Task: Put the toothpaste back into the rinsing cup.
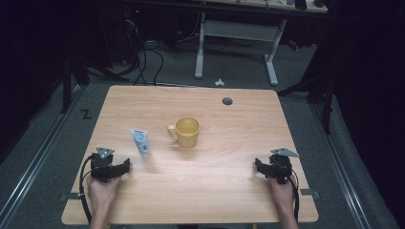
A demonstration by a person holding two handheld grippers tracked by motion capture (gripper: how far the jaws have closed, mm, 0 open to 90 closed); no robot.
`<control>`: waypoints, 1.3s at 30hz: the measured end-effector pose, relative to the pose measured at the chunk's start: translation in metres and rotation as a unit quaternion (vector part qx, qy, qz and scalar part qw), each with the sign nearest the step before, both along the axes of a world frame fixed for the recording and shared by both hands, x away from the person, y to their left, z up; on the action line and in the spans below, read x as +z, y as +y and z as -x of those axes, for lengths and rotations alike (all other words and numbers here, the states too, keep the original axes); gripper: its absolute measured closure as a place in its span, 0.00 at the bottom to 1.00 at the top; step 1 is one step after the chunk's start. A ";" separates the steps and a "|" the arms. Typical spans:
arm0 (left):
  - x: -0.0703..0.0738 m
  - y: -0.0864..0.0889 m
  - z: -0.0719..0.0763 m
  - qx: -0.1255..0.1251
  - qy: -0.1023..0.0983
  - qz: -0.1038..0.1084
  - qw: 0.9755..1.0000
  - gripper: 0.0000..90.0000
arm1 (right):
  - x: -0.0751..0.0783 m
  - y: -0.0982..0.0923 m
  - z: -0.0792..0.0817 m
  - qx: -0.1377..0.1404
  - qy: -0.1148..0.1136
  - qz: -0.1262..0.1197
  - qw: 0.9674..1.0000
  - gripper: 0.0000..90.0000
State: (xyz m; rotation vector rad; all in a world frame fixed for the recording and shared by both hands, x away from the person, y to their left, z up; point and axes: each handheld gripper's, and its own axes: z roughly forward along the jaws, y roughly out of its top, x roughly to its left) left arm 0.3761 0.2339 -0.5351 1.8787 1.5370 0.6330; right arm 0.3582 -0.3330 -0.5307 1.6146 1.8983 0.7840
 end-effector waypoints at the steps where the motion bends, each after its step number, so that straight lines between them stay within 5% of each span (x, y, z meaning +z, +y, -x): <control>1: 0.001 0.000 0.001 -0.002 -0.001 0.000 1.000 0.22 | 0.000 0.000 0.000 0.000 0.000 0.000 1.000 0.27; 15: 0.017 -0.009 0.011 -0.026 -0.020 0.001 0.999 0.20 | 0.000 0.000 0.000 0.000 0.000 0.000 1.000 0.27; 39: 0.028 -0.028 0.018 -0.069 -0.020 0.019 0.997 0.18 | 0.000 0.000 0.000 0.000 0.001 -0.001 1.000 0.26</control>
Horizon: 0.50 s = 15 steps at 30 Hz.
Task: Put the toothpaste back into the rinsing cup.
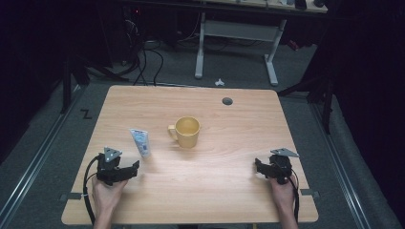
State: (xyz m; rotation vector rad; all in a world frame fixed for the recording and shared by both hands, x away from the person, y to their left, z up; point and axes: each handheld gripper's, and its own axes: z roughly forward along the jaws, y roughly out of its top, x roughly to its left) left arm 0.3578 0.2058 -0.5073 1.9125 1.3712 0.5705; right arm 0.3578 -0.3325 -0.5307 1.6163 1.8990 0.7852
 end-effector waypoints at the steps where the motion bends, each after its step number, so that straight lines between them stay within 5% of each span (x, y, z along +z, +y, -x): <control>1: 0.001 -0.001 0.000 -0.001 -0.001 0.004 1.000 0.17 | 0.000 0.000 0.000 0.000 0.000 0.001 1.000 0.26; 15: 0.013 -0.019 -0.010 -0.013 -0.013 0.006 1.000 0.17 | 0.000 0.000 0.000 0.001 0.000 0.001 1.000 0.26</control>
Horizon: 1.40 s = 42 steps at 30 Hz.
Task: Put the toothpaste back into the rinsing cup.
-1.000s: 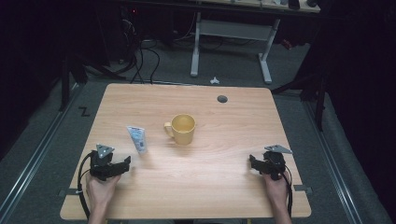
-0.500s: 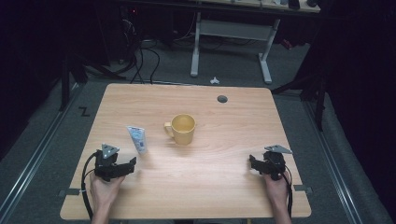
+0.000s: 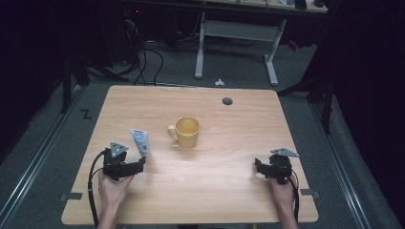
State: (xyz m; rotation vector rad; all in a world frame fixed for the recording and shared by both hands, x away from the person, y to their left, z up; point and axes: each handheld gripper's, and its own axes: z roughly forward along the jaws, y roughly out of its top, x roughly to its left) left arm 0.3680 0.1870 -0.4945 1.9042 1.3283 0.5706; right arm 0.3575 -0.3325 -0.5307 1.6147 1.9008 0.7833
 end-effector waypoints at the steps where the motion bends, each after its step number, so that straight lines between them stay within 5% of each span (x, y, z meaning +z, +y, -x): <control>1: 0.000 0.000 0.000 0.000 0.000 0.000 1.000 0.17 | 0.000 0.000 0.000 0.000 0.000 0.000 1.000 0.26; 30: 0.018 -0.025 -0.032 0.031 -0.015 -0.001 0.999 0.25 | 0.000 0.000 0.000 0.001 0.000 0.000 1.000 0.26; 42: 0.018 -0.035 -0.036 0.042 -0.026 -0.005 0.999 0.47 | 0.000 0.000 0.000 0.000 0.000 0.000 1.000 0.26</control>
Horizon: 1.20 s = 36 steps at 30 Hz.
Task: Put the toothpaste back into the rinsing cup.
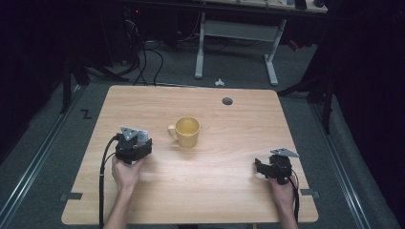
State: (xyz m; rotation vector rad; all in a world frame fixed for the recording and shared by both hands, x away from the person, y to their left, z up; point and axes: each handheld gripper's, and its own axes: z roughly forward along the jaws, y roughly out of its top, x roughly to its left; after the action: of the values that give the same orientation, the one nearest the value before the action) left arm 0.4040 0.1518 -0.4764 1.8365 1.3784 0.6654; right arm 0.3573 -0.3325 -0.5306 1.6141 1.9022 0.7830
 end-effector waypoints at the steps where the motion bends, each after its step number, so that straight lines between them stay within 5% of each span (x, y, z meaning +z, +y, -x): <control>1: 0.000 0.000 0.000 0.000 0.000 0.000 1.000 0.47 | 0.000 0.000 0.000 0.000 0.000 0.000 1.000 0.26; 21: 0.001 0.000 0.003 -0.022 -0.007 -0.008 1.000 0.66 | 0.000 0.000 0.000 0.000 -0.001 0.000 1.000 0.26; 36: 0.012 -0.001 0.007 -0.056 -0.006 0.005 0.998 0.71 | 0.000 0.000 0.000 0.000 0.000 0.000 1.000 0.26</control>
State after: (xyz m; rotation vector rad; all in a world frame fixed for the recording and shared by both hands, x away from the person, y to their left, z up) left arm 0.3973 0.1506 -0.4640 1.8840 1.2588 0.6105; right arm 0.3573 -0.3325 -0.5306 1.6144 1.9018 0.7840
